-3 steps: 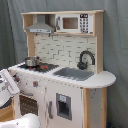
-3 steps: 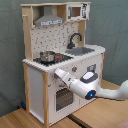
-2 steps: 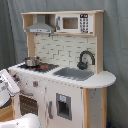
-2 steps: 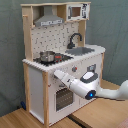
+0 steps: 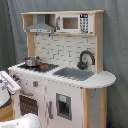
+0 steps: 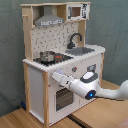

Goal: Play with the kitchen

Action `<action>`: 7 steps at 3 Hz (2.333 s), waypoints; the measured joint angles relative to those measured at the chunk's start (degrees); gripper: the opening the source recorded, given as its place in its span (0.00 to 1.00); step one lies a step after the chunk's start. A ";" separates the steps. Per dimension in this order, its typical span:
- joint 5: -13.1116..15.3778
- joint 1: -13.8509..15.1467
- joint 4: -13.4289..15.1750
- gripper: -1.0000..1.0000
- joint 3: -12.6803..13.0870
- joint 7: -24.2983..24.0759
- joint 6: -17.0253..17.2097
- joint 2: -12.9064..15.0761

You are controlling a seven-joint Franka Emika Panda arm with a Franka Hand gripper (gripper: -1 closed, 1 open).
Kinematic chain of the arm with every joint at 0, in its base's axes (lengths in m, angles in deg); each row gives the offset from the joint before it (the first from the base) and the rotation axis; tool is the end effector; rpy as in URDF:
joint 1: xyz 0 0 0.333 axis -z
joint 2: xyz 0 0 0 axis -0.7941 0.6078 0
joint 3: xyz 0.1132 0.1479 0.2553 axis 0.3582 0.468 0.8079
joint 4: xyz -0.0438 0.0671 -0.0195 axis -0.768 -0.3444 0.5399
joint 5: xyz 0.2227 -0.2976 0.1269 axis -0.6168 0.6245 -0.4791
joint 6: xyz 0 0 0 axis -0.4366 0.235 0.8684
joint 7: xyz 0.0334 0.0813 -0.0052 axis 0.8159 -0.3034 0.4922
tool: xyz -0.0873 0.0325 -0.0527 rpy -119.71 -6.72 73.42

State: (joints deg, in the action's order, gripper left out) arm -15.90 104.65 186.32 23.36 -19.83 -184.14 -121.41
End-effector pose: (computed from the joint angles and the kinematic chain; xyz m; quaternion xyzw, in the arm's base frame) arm 0.3403 0.5425 0.3296 0.4254 0.5228 0.4359 0.5964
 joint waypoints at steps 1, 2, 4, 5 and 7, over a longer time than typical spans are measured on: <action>0.01 0.05 -0.11 0.00 -0.03 5.88 0.00 0.00; 0.02 0.10 -0.23 0.00 -0.06 12.38 0.00 0.00; 0.02 0.18 -0.43 0.00 -0.01 23.93 0.00 0.00; 0.02 0.18 -0.42 1.00 0.03 23.93 0.00 0.00; 0.02 -3.86 5.10 1.00 -1.79 24.70 -0.13 0.61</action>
State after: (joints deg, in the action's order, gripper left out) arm -15.88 100.79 191.42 21.57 4.87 -184.27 -120.80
